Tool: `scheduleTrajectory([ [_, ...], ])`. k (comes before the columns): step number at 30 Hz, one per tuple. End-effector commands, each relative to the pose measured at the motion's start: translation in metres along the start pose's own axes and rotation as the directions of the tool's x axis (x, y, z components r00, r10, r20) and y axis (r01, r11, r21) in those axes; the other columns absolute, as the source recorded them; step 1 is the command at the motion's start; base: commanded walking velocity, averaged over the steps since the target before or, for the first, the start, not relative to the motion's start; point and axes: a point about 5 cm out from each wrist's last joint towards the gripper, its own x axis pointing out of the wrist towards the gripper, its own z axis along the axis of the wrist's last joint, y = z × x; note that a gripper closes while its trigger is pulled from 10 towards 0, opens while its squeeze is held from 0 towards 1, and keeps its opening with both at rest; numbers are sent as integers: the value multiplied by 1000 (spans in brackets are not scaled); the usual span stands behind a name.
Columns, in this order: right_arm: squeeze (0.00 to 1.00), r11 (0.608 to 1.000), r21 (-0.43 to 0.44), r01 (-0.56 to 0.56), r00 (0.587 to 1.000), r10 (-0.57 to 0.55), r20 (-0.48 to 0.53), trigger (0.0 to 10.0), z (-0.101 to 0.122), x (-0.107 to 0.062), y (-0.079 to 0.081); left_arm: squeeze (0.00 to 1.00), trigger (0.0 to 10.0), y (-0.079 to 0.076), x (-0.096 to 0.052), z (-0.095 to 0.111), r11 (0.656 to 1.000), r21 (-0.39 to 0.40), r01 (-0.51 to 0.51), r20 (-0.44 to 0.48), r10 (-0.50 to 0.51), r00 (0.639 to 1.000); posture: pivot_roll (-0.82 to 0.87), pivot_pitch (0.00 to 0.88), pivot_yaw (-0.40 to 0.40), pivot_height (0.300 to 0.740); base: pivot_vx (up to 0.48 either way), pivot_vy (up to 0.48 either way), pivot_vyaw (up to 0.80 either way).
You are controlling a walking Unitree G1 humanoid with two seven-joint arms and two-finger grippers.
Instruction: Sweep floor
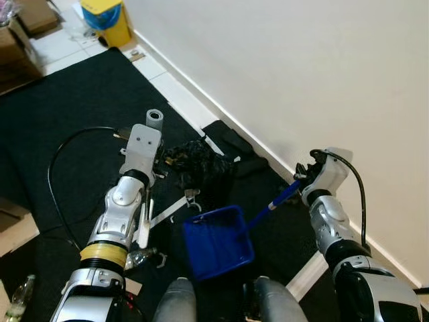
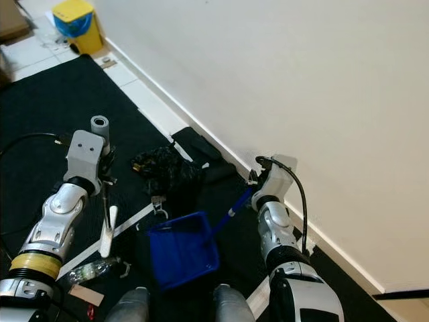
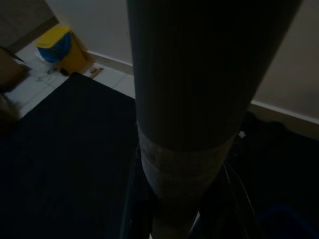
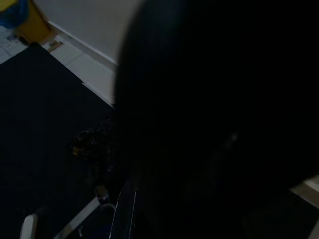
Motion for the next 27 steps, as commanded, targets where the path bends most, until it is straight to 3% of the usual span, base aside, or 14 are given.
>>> scheduleTrajectory([
  [1, 0, 999, -5, 42, 999, -42, 11, 10000, 1, -3, -13, 0, 10000, -4, 1, 8, 1000, 7, 14, 33, -14, 999, 124, 82, -42, 740, 0, -480, 0],
  [4, 0, 999, -5, 45, 999, -45, 11, 10000, 1, -3, -14, 0, 10000, -3, 1, 7, 1000, 13, 7, 31, -7, 999, 124, 82, -42, 740, 0, -450, 0],
  [27, 0, 999, -14, 45, 999, -45, 21, 10000, 10, 1, -17, 0, 10000, 2, 0, 7, 999, -25, -39, 35, 40, 999, 118, 97, -61, 740, 0, 0, 0],
])
